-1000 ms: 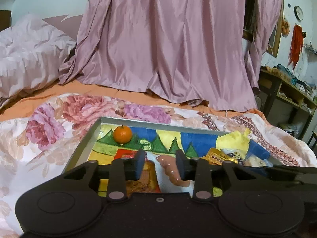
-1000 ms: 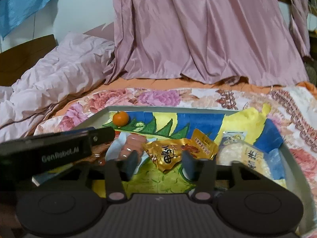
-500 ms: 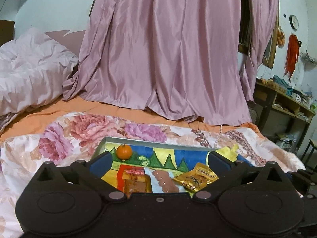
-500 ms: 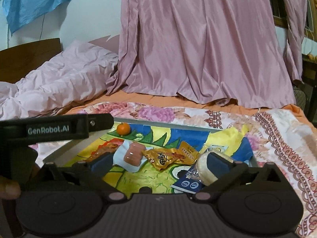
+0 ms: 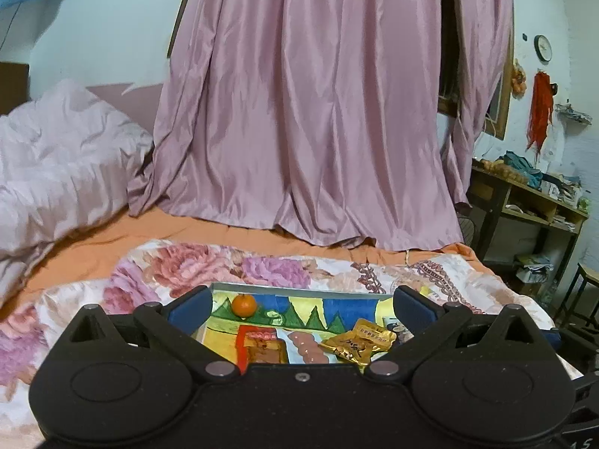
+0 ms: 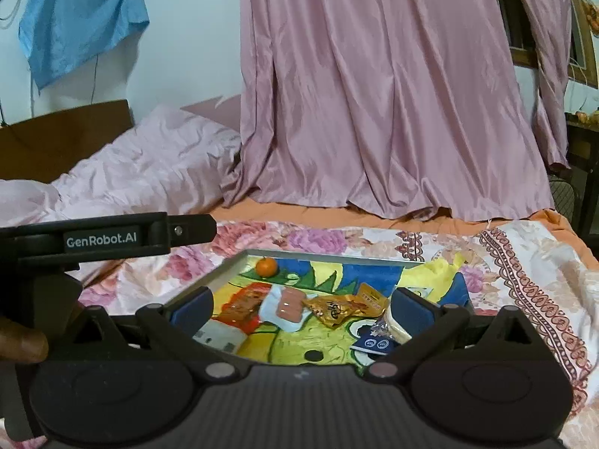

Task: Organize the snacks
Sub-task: 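Open the left tool to drop the sausage pack while the right tool releases the gold bag, then move both tools back toward the yellow wafer bar and bread loaf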

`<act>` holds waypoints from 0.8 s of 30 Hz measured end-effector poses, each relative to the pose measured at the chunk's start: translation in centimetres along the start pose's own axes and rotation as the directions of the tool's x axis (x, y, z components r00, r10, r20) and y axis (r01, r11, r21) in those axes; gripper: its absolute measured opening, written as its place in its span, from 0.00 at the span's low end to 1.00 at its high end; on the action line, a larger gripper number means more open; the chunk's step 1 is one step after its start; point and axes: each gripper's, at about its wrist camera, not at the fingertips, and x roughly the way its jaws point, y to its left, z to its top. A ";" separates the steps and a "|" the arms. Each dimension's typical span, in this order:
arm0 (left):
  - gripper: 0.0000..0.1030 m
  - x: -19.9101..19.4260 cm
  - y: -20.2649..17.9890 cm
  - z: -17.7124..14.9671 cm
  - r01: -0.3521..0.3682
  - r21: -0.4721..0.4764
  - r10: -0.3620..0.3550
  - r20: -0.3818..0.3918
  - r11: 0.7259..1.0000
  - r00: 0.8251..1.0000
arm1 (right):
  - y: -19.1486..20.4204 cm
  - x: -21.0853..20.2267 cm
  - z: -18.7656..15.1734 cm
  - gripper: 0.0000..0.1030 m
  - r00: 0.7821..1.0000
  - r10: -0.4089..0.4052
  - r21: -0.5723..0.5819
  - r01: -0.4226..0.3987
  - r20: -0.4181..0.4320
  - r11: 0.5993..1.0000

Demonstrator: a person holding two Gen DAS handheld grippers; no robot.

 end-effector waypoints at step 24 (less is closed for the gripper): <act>0.99 -15.9 2.3 -9.2 0.033 0.030 -0.030 -0.079 0.999 0.996 | 0.2 -12.3 -6.4 1.00 0.999 0.036 0.125 -0.037 0.011 0.992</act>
